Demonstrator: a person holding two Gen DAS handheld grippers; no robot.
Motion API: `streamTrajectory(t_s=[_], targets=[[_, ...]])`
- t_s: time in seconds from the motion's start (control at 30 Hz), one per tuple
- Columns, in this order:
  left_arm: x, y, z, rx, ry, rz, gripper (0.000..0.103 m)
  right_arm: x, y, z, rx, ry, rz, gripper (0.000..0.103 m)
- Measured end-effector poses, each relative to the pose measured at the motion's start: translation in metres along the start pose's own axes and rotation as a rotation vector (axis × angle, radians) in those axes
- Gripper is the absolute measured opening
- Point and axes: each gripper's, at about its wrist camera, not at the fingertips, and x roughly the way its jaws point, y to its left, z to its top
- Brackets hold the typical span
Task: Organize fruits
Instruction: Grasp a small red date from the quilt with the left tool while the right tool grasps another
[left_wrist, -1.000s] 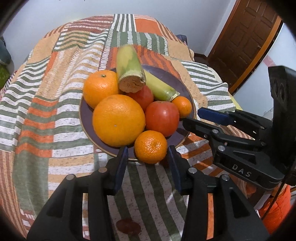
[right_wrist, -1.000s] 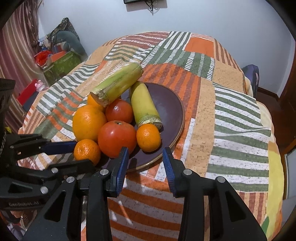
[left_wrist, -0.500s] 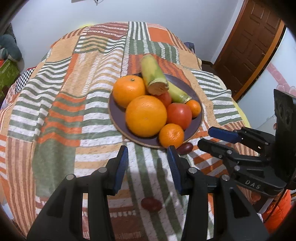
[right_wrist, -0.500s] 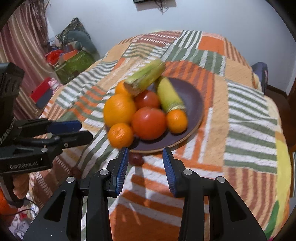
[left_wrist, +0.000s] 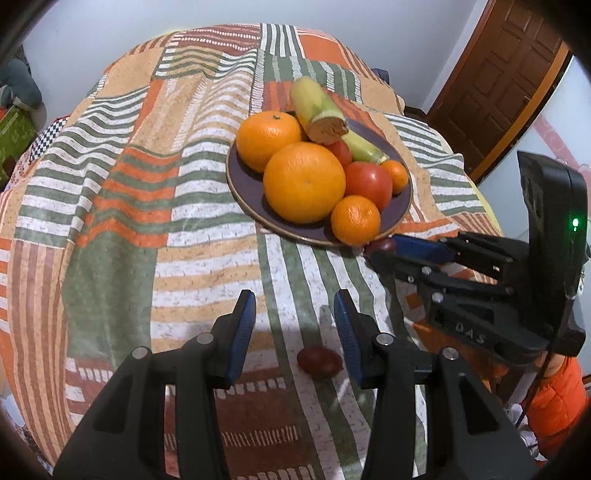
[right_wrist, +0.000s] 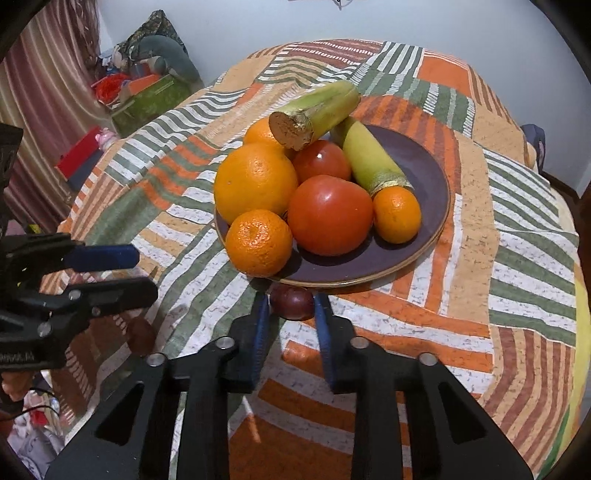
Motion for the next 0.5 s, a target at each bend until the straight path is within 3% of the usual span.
streamTrajectory(t_s=[0.5], targets=[[0.003, -0.019, -0.024, 0.034, 0.059, -0.016, 0.044, -0.039, -0.002, -0.014, 0.029, -0.058, 0.003, 0.021]])
